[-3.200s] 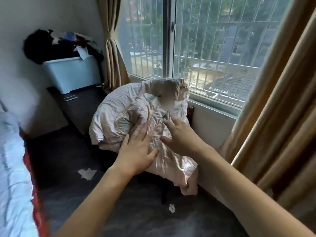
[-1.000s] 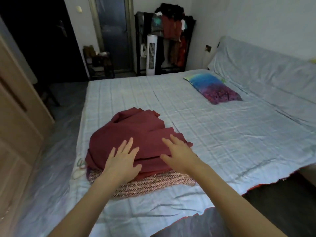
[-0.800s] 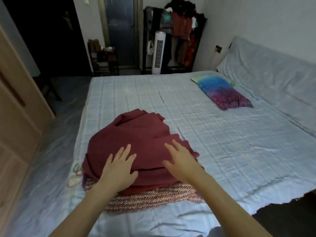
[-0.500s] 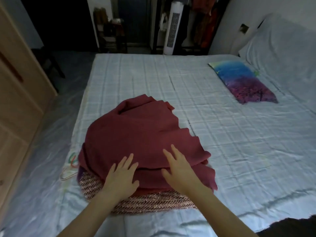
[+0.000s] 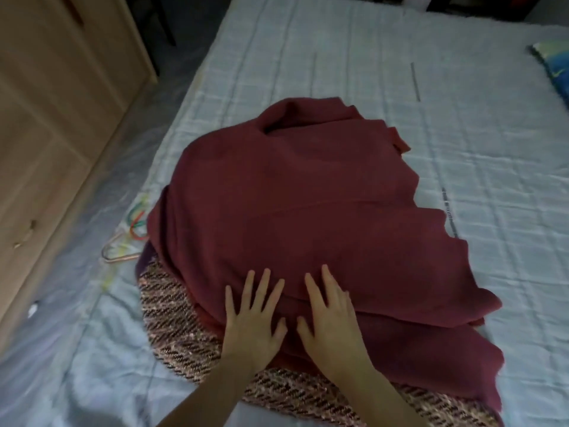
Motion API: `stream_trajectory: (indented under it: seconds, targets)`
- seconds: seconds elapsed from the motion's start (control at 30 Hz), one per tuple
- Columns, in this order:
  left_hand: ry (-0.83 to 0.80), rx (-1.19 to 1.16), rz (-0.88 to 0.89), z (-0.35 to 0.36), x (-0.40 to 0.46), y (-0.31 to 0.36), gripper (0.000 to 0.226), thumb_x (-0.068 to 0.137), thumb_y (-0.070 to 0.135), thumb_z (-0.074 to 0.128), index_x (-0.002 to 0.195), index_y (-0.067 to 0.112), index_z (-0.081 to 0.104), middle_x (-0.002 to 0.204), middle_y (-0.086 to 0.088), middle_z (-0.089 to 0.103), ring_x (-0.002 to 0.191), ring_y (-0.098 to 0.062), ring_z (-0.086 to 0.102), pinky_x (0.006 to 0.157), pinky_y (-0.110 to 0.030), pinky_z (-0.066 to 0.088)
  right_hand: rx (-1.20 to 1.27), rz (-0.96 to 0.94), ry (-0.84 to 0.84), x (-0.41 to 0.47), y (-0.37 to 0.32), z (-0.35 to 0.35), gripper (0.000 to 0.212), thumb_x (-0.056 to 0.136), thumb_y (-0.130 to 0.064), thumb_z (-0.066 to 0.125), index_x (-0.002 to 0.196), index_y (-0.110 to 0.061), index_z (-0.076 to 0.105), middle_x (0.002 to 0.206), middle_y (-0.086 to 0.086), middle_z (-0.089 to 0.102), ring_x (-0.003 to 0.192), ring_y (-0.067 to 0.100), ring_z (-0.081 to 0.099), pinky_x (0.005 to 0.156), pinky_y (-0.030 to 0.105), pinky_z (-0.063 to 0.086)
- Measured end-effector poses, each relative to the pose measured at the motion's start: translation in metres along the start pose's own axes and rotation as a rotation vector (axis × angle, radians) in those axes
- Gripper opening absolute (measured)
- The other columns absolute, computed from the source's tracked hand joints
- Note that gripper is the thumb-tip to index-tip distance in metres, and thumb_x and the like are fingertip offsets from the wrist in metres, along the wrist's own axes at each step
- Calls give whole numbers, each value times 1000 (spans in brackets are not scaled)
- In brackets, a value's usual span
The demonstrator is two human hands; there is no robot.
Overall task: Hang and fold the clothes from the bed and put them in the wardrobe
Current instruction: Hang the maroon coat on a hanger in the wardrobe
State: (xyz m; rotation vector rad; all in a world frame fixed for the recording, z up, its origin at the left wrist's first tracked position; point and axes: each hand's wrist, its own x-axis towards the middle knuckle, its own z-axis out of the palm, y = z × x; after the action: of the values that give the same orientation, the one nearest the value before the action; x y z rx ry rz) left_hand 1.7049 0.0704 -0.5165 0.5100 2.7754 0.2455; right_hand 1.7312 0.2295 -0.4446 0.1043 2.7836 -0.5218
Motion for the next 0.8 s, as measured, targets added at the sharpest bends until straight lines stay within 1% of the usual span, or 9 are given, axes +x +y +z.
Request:
stream_trajectory:
  seconds: [0.1,0.17,0.27,0.33,0.43,0.53,0.6,0.67,0.8]
  targets:
    - [46,-38,-6,12,6,-1,76,84,52,45,153,33,20,162,1,12,149,-26,7,113,-62,5,-83,36,-27,10,6,28,70,88,-46,42,151,-23,26,161,7,16,149,24,10,117,46,8]
    - [74,-46,0,17,9,-2,75,84,52,44,153,33,21,162,1,12,149,-26,7,112,-61,4,-126,65,-50,17,10,36,75,82,-51,38,151,-22,29,159,8,22,148,25,15,117,47,11]
    - [48,-44,8,20,12,-5,73,85,52,44,152,33,22,162,2,13,149,-25,8,112,-60,3,-179,54,-122,35,6,35,81,85,-58,37,155,-24,15,162,7,9,150,23,3,119,46,5]
    - [48,-62,19,17,11,-3,72,85,51,45,152,34,22,162,3,12,149,-24,9,112,-57,2,-206,73,-194,48,5,28,86,87,-61,42,155,-24,6,163,7,0,149,22,-4,120,46,6]
    - [44,-120,17,8,8,-6,72,84,49,46,151,36,23,162,7,13,149,-20,7,112,-55,1,-250,106,-300,63,-3,19,91,85,-64,47,155,-25,4,163,6,-2,149,23,-3,120,48,13]
    - [90,-228,25,-2,3,-10,69,83,41,46,149,35,27,161,11,11,149,-13,-1,115,-48,-10,-236,110,-374,71,-5,14,92,85,-61,52,155,-27,3,162,5,-4,149,23,-3,119,48,14]
    - [160,-385,50,-9,-4,-16,62,83,33,47,144,32,37,160,13,11,148,-8,-3,118,-39,-10,-221,101,-405,75,-1,12,94,84,-60,54,155,-27,1,162,5,-6,149,24,-5,119,48,14]
    - [303,-553,-7,-15,-15,-24,56,83,25,51,139,28,47,160,11,14,148,-10,6,120,-32,5,-206,87,-420,76,2,11,95,84,-58,56,155,-27,0,162,5,-7,149,24,-5,119,49,14]
    - [622,-478,-311,-27,-23,-51,55,81,34,55,136,29,47,155,3,26,142,-15,22,114,-33,17,-214,58,-426,78,8,12,97,84,-58,57,154,-28,-3,162,5,-8,149,24,-7,119,48,13]
